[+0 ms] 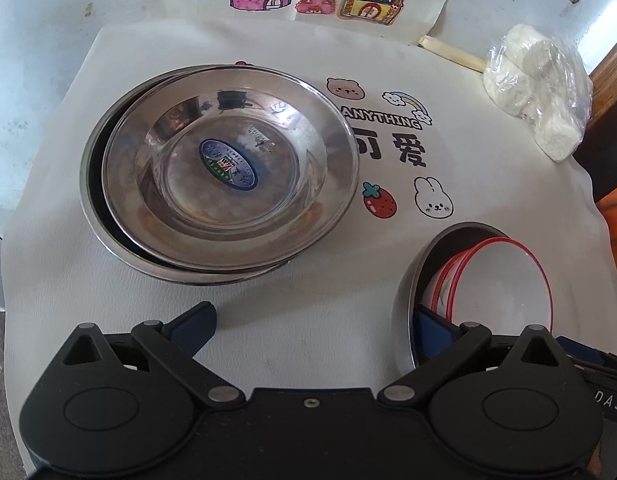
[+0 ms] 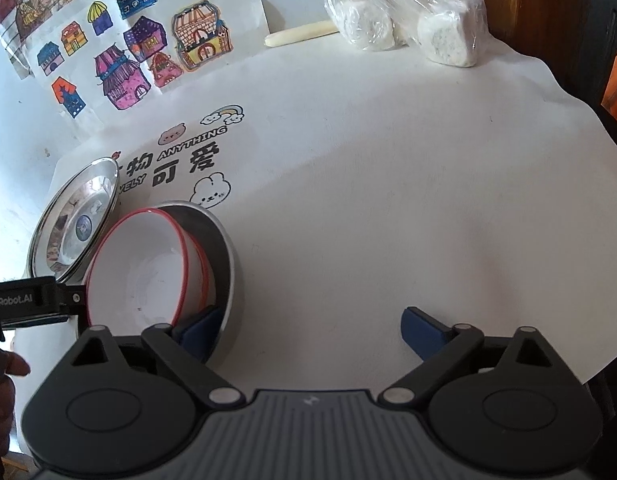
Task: Organize plates and bowls
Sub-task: 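Close both tools on the steel bowl rim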
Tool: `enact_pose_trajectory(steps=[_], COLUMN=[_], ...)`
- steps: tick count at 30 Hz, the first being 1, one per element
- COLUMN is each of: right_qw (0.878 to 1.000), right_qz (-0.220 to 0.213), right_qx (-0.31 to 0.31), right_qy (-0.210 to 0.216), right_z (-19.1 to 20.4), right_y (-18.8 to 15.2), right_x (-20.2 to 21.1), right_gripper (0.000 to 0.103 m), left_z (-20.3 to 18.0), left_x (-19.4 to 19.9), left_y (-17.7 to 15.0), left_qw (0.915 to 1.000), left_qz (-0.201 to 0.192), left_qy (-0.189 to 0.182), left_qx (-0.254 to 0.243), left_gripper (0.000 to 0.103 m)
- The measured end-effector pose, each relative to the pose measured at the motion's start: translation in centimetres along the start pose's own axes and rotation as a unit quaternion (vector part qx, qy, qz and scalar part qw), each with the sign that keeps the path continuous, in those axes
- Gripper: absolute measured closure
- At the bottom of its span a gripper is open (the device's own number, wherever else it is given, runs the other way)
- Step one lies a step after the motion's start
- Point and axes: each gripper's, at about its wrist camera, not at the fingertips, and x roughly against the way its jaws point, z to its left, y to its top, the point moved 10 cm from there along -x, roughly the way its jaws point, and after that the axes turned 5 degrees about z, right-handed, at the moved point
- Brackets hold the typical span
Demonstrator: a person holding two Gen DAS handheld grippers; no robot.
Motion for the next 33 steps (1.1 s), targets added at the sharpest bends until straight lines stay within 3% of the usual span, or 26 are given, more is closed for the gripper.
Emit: enact_pose_trajectory(steps=[8,12,22,33], right_qw=[1.0,0.999,0.998,0.997], right_qz=[-0.009,-0.012,-0.024,-0.026], right_qx=[-0.01,-0.011,-0.015,-0.013], right_qy=[0.025,0.034,0.051,0.071], right_z=[0.7,1.1,1.7,2.5], right_y=[0.0,0.0,0.0,0.2], right_x=[0.2,0.3,0.5,0.5], right_gripper=[0.025,0.034,0.052,0.081], left_z=[-0.3,-0.8,-1.4,-2.3], left_x=[0.2,0.4,0.6,0.9], left_y=[0.0,-0.1,-0.2,-0.1], left_qw=[0.9999,0.9994,0.9983,0.996], left_qz=[0.001,0.001,0.002,-0.001], left_qy=[-0.009,-0.024,-0.046,-0.078], left_qx=[-0.011,-0.024,-0.035,-0.044], left_gripper=[0.009,0.022,0.038,0.063])
